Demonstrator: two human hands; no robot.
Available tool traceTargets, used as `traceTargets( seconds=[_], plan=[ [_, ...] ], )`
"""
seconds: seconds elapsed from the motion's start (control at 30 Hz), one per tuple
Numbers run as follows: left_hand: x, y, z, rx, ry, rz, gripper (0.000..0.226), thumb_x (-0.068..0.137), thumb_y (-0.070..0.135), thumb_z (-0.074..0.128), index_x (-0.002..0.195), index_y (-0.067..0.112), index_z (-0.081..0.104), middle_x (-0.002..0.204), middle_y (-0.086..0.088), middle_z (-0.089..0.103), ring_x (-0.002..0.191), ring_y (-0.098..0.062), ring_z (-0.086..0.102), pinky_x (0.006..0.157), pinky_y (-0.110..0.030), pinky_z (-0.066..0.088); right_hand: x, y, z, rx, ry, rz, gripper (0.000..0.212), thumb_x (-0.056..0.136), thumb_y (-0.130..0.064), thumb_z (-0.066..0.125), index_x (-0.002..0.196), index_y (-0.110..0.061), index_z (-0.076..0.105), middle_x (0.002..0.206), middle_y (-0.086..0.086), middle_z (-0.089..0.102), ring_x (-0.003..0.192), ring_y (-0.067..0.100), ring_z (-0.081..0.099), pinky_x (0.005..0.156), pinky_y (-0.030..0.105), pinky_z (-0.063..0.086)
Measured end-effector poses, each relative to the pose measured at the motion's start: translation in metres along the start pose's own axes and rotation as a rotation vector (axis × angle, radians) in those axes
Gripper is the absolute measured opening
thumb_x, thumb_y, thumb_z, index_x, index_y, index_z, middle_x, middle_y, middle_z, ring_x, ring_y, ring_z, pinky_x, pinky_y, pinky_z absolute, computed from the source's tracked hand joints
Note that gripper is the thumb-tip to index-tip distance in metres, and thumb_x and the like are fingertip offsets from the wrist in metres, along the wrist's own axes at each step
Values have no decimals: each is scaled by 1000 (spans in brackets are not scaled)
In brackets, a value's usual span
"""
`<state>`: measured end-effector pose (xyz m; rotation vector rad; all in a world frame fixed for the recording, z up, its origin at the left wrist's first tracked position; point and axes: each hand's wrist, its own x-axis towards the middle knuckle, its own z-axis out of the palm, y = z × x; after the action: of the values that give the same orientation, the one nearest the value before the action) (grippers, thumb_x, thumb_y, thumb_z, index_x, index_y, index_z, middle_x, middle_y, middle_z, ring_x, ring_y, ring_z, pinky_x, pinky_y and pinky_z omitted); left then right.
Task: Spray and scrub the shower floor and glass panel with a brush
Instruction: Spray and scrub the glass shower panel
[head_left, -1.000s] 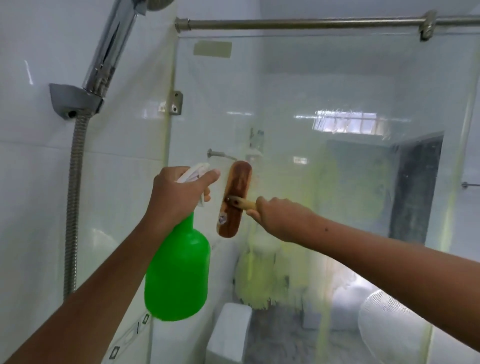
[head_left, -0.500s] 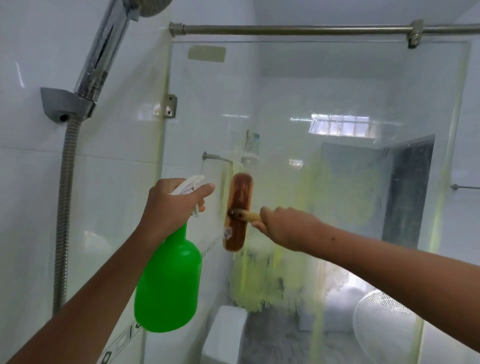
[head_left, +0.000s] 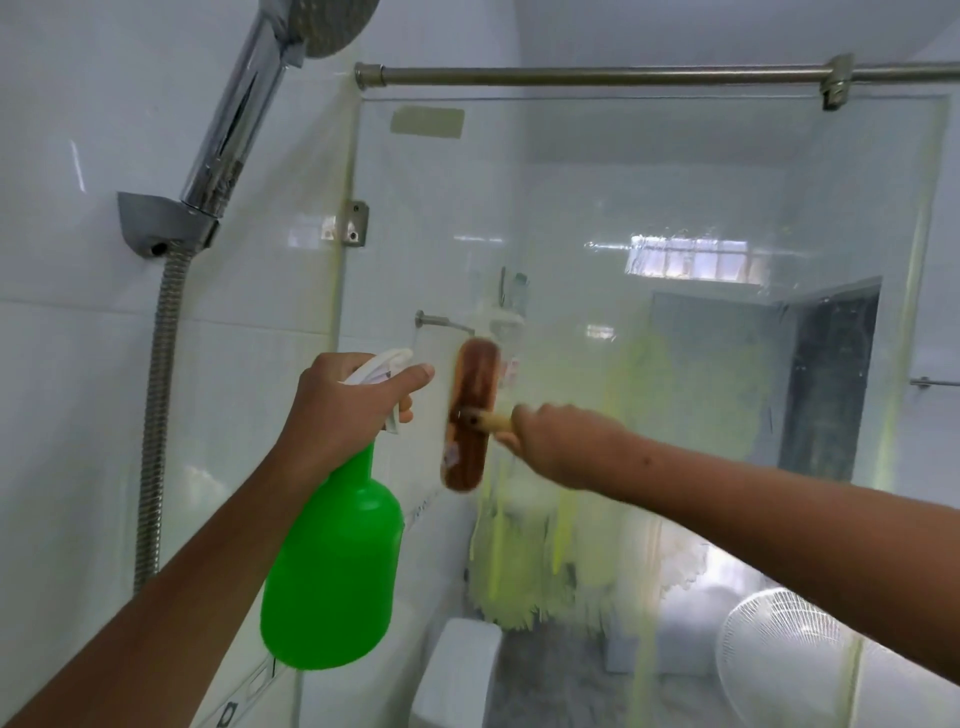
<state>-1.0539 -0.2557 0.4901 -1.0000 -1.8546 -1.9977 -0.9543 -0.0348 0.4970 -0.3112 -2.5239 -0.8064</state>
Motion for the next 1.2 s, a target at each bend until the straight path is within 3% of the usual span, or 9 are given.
traceTargets(
  seconds=[0.07,0.17,0.3,0.4,0.53,0.7,0.83,1.03,1.2],
  plan=[
    [1,2,0,4,-6,9,24,82,39,87,85,17,79,74,-6,79,71,-21,79,85,-50,65,0,-2,-11,20,-58,-18,49,104,-51,24,119,-12,50,107,15,63,84,32,63,66,36,42],
    [3,2,1,-1,-9,16,25,82,39,87,82,15,80,73,-8,79,75,-28,79,87,-53,64,30,19,-53,121,137,66,43,107,-40,26,135,-13,46,109,22,61,94,37,64,74,39,46],
    [3,-2,1,2,-15,19,25,85,39,85,75,17,79,72,-6,78,77,-30,79,88,-56,63,66,53,-87,387,313,316,45,105,-47,25,104,-11,51,90,11,58,65,21,55,52,30,39],
    [1,-7,0,8,-3,9,25,85,39,85,71,19,78,71,-5,78,79,-31,79,88,-56,63,54,29,-54,190,231,145,41,107,-43,26,110,-12,52,94,14,59,70,25,58,57,33,44],
    [0,-10,1,18,-12,24,18,85,41,85,76,26,79,70,-5,78,79,-33,79,88,-57,62,22,-5,-14,65,-113,-75,51,103,-54,24,113,-14,53,95,9,59,76,27,56,68,37,46],
    [2,-12,2,4,-11,10,24,84,38,86,73,17,79,70,-7,78,76,-30,79,88,-56,63,49,45,-59,240,154,148,44,106,-45,25,106,-10,53,91,14,55,78,31,56,68,36,42],
    [0,-15,8,-11,-26,20,17,84,39,85,76,26,79,71,-6,78,79,-32,79,89,-56,63,40,63,-64,393,287,352,47,103,-53,21,93,-14,45,73,2,47,62,21,53,50,30,33],
    [-4,-18,18,-29,-52,23,19,84,39,86,75,23,80,72,-7,78,80,-32,79,89,-57,62,-48,0,33,124,-125,14,51,101,-58,21,106,-15,47,92,12,63,68,31,56,59,36,40],
    [-4,-19,18,-51,-62,6,18,80,41,88,77,24,81,72,-10,78,82,-37,78,89,-59,62,4,55,-20,200,146,200,41,106,-44,26,123,-13,47,94,22,60,85,39,63,67,39,45]
  ],
)
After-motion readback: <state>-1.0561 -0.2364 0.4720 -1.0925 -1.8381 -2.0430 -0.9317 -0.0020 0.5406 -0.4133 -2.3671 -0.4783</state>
